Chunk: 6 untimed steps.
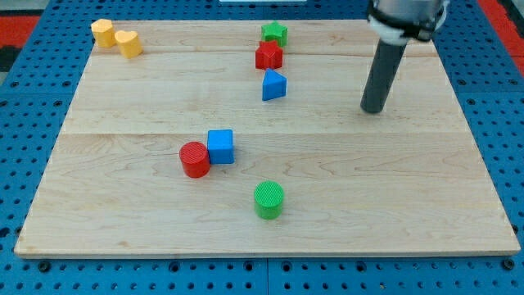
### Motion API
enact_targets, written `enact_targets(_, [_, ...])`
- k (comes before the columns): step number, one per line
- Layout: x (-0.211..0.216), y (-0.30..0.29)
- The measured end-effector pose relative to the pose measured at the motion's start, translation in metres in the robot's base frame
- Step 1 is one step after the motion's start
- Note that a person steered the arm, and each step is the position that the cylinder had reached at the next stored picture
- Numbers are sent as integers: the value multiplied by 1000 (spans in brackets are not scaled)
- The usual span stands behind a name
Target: Slightly push the green to the left of the board
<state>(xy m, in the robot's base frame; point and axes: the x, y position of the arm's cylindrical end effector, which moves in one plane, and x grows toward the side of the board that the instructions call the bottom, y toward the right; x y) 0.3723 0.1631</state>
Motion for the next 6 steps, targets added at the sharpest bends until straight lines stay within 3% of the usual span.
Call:
enact_targets(1, [-80,0])
enact_targets(3, [-181,-9])
enact_targets(4, [-180,-26])
enact_targets(6, [-180,-166])
